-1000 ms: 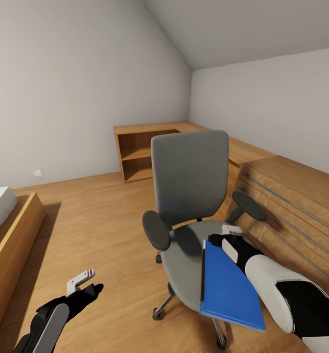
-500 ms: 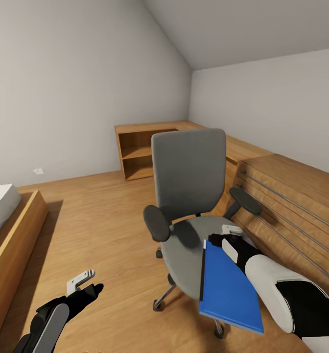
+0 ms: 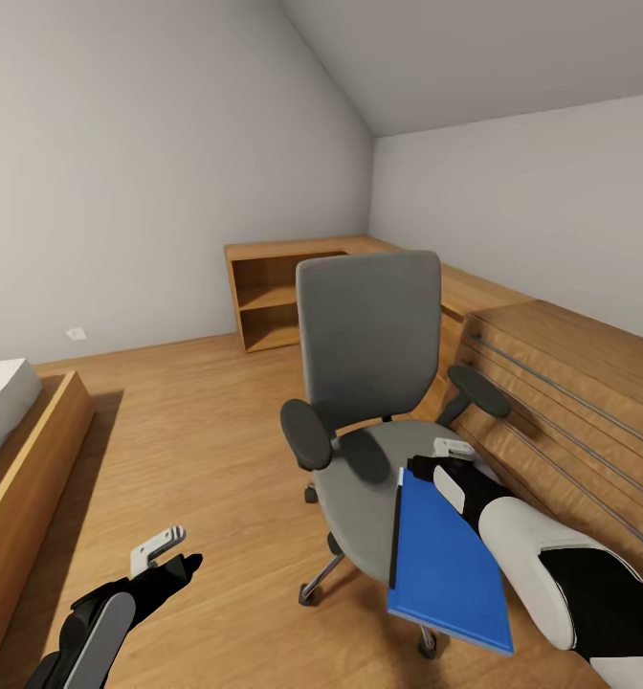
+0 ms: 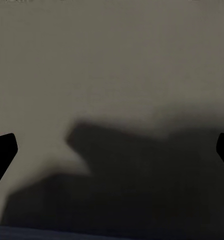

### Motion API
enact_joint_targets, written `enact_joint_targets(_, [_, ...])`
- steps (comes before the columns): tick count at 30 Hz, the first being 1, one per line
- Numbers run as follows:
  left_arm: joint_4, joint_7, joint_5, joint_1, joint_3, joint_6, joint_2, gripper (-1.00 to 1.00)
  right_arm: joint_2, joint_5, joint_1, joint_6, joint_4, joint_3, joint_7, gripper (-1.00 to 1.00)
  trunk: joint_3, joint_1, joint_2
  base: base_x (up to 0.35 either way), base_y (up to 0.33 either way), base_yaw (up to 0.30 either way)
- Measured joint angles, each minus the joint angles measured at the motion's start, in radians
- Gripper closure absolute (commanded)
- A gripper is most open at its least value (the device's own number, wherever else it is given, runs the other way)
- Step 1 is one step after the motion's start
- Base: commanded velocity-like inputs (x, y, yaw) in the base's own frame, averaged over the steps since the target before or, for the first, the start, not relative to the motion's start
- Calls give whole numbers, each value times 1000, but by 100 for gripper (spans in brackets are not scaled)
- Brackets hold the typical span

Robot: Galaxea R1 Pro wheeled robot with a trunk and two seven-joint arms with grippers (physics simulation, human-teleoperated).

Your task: In the bedroom, organize the workspace by keeping the computer under the desk, ensuring the monitor is on the desk, placing the keyboard on the desk next to the monitor, placing the mouse on the desk next to the keyboard, moving the folder from the swivel chair onto the desk next to the mouse, stacking the notebook on top of the folder with the pen on top of the notebook, and positioning the swivel chair next to the desk.

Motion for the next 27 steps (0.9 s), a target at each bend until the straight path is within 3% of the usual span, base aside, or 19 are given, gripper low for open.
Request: enact_joint_targets(27, [4,0,3,0,0,0,0,-100,0,-1,0,-1,-1,0,0,-100,35,0,0,0,0,0])
